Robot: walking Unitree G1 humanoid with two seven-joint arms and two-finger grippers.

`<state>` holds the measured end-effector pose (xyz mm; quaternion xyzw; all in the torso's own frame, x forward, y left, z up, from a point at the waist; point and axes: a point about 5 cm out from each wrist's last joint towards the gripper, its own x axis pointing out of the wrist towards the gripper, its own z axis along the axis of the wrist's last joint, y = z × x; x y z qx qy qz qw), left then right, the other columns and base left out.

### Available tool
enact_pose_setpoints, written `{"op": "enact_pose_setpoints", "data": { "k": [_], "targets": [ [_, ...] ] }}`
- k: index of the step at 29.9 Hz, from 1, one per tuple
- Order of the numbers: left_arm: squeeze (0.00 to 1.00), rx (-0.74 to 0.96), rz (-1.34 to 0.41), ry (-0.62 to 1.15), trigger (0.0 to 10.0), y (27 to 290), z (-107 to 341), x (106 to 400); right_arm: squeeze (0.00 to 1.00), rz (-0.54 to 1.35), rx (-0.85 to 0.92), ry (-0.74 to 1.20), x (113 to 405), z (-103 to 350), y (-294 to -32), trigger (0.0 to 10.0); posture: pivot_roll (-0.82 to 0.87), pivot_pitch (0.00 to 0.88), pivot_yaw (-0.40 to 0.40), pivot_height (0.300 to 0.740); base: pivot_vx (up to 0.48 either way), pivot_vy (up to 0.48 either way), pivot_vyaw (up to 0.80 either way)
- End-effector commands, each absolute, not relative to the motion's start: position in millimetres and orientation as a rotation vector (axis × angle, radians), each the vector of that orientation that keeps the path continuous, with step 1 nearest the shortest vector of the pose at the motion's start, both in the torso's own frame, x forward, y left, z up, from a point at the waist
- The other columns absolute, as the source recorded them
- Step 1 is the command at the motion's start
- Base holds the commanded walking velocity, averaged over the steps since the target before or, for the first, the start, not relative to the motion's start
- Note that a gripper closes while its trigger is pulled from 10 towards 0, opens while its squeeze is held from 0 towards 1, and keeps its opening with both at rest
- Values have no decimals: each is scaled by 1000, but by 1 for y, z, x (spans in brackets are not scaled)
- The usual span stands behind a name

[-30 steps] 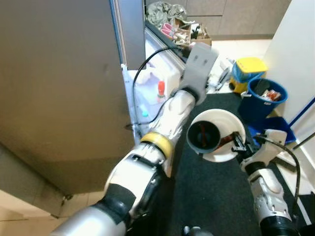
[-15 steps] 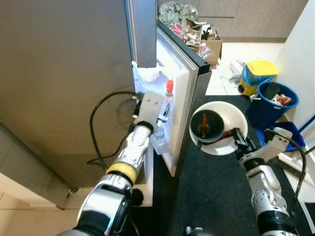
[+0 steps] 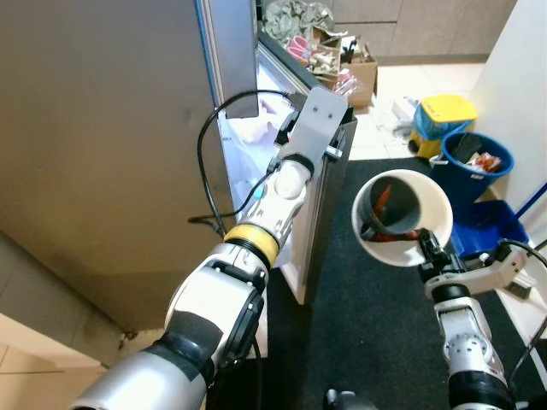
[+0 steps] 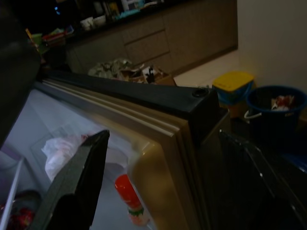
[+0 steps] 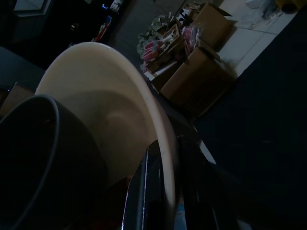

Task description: Restocking fridge

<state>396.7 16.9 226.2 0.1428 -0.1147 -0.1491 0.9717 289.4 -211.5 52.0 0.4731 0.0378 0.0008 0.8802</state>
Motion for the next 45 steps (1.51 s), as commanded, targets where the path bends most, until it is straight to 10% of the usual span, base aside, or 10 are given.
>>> {"op": "enact_pose_setpoints", "data": {
  "k": [1, 35, 45],
  "targets": [
    [0, 320, -286, -189, 10000, 17, 221, 398, 0, -8, 979, 109, 287, 47, -210, 10000, -95, 96, 25, 740, 0, 0, 0],
    [0, 127, -377, 9, 10000, -23, 236, 394, 0, -85, 950, 134, 278, 48, -217, 10000, -170, 180, 86, 740, 0, 0, 0],
    [0, -127, -852, -95, 10000, -106, 269, 348, 0, -83, 928, 102, 279, 58, -223, 10000, -223, 170, 95, 740, 0, 0, 0]
  ]
}}
